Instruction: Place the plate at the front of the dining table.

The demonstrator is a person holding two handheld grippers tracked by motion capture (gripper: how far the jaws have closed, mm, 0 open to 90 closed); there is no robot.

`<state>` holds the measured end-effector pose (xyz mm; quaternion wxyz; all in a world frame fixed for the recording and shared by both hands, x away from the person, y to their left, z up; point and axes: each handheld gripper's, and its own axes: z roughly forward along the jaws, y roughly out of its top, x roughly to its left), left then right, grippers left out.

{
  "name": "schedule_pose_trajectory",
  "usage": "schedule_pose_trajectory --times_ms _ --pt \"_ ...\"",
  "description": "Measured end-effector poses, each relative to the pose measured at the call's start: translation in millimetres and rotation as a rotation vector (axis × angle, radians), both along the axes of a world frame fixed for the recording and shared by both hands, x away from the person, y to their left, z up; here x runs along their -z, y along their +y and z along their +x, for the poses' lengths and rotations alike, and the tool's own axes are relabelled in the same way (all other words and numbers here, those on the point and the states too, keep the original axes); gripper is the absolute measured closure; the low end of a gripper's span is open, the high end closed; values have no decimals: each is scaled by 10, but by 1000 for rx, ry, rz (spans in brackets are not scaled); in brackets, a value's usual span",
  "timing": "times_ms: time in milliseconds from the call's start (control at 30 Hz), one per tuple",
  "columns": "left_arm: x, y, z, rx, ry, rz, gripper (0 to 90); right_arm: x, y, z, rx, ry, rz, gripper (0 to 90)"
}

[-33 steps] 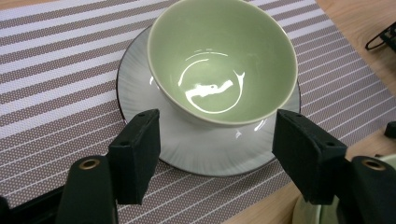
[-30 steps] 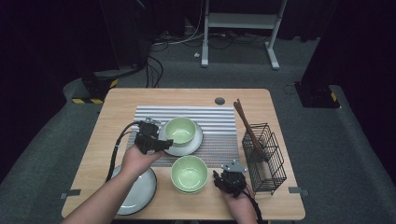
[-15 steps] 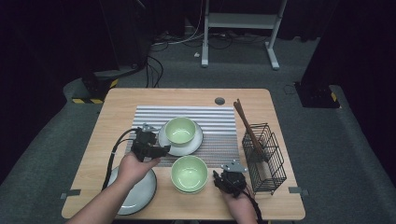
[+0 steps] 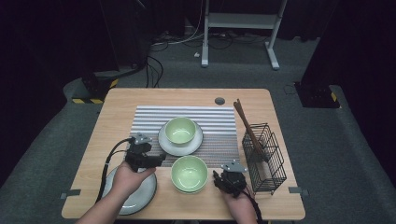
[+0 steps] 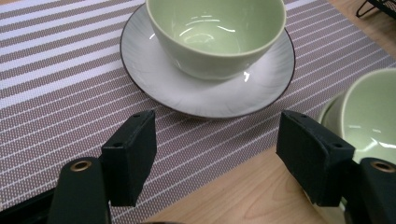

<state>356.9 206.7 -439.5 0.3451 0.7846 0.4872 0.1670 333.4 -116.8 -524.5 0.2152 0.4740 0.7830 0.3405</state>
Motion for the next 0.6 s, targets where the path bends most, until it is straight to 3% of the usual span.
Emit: schedule_pose_trajectory --times_ms 267,600 --pt "94 95 -167 28 -22 27 294 0 0 0 -1 0 -1 452" --pt "180 200 -359 54 -45 18 281 0 1 0 -2 -1 -3 452"
